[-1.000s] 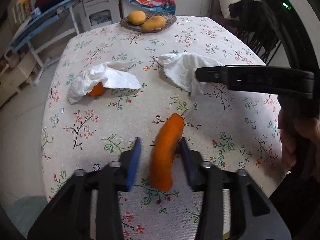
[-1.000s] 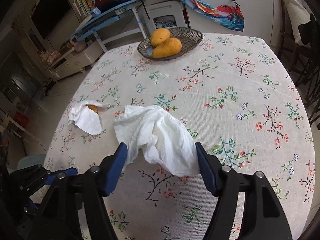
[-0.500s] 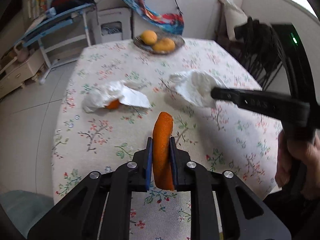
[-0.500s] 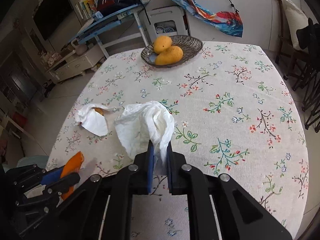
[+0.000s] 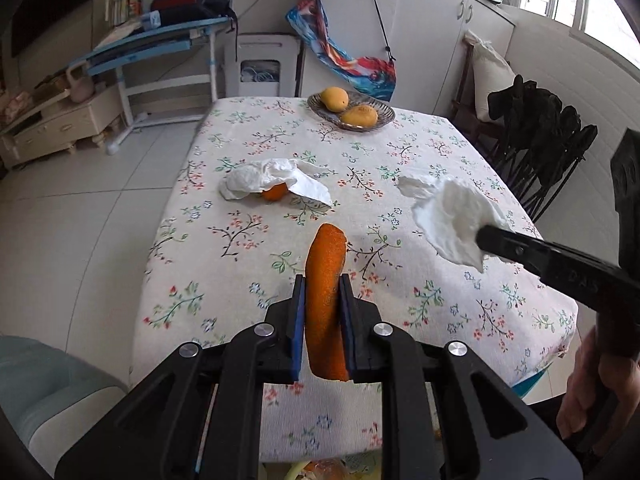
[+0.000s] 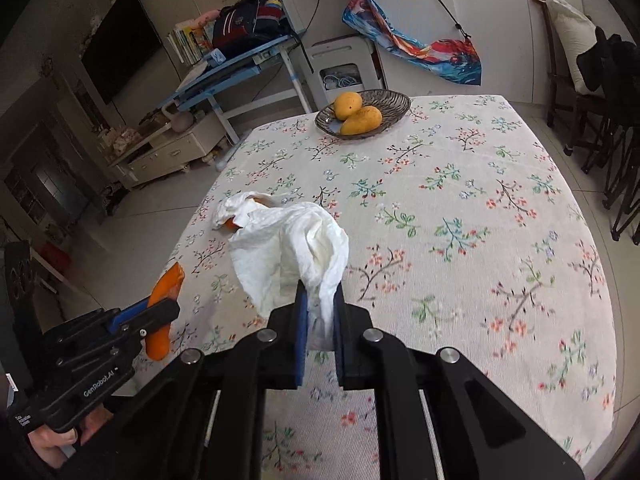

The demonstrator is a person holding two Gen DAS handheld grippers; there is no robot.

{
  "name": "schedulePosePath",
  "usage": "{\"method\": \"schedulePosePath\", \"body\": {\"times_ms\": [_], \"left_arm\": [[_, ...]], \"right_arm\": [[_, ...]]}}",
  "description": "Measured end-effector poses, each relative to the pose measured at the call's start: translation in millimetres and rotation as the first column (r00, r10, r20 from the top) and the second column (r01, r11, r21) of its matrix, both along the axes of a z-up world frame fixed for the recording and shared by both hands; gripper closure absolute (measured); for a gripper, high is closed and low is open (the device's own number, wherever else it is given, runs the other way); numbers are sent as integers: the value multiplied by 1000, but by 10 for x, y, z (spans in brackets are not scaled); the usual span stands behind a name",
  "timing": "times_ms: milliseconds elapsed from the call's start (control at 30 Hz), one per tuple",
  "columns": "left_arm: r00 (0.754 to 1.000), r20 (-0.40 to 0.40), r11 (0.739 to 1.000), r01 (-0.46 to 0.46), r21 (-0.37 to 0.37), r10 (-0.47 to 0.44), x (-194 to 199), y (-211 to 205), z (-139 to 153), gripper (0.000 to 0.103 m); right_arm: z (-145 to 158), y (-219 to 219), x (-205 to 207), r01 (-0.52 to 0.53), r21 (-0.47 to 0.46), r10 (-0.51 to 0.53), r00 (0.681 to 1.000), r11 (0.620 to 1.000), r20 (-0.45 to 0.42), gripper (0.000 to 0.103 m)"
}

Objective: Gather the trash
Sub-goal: 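Carry the tissue and orange peel toward the yellow bucket with both grippers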

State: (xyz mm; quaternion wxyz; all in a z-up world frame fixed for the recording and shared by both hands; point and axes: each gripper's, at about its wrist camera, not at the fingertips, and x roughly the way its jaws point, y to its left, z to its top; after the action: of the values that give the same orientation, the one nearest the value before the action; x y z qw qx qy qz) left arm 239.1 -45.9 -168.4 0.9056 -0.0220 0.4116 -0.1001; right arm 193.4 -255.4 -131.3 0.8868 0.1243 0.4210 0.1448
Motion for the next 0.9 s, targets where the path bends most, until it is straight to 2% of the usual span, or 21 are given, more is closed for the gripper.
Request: {"method": "schedulePosePath", "body": {"times_ms": [367, 900], "left_arm": [[998, 63, 999, -15, 50, 12, -361, 51, 87, 87], [997, 79, 998, -6, 70, 0, -404, 0, 95, 87]], "right_arm": [[12, -50, -305, 36, 32, -37, 998, 999, 47, 91], [-83, -26, -339, 28, 51, -30, 999, 998, 38, 91]]}}
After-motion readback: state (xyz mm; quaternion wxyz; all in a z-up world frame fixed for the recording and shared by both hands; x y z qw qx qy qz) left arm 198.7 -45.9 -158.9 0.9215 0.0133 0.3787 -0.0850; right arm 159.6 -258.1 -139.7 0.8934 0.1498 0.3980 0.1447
